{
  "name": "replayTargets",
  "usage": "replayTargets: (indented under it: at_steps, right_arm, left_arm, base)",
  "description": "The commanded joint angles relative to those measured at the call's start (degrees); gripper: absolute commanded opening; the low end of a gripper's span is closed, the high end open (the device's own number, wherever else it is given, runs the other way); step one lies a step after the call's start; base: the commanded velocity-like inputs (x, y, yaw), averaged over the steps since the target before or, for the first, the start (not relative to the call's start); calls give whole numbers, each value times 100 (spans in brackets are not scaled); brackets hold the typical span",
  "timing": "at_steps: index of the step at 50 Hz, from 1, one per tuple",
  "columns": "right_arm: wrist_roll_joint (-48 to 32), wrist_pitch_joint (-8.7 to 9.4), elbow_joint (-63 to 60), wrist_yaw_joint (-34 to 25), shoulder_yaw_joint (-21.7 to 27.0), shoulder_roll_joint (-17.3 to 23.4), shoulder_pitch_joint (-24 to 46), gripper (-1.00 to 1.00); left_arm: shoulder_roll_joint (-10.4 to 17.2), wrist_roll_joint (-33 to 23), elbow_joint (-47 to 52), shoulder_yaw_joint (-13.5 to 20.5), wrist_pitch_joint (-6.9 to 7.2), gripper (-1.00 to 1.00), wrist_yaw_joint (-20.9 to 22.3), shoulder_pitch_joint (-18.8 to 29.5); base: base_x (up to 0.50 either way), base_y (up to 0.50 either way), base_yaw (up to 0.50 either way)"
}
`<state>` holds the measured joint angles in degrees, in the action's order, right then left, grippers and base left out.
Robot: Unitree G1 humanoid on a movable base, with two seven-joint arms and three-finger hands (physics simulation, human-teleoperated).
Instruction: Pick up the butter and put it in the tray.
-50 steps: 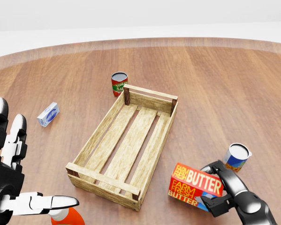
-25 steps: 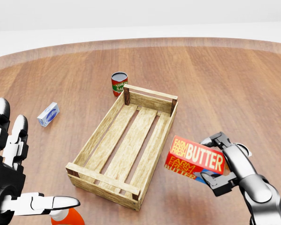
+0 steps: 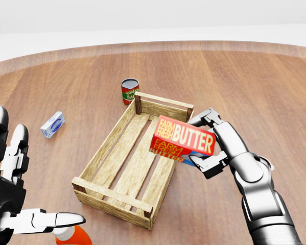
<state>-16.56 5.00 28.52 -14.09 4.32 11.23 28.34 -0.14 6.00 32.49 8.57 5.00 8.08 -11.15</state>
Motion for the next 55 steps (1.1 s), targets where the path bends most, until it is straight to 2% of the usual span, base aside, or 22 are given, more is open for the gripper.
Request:
replayTargets:
  at_steps: [1,16,26,55]
  right_arm:
    - [141,0,822,401,-150,-247,822,-100]
    - [134,0,3025,1072,-317,-675,1983,-100]
    - [99,0,3828,1283,-362,-1004,2558,-100]
    - [35,0,4461,1573,-310,-1390,2711,-100]
  left_arm:
    - [2,24,28,30,0,100,7,6]
    - [1,26,17,37,0,100,15,14]
    - [5,49,-25,57,0,100,28,38]
    - [20,118,-20,153,0,100,63,55]
  base:
    - [0,0,0]
    - [0,0,0]
    - [0,0,0]
    - [0,0,0]
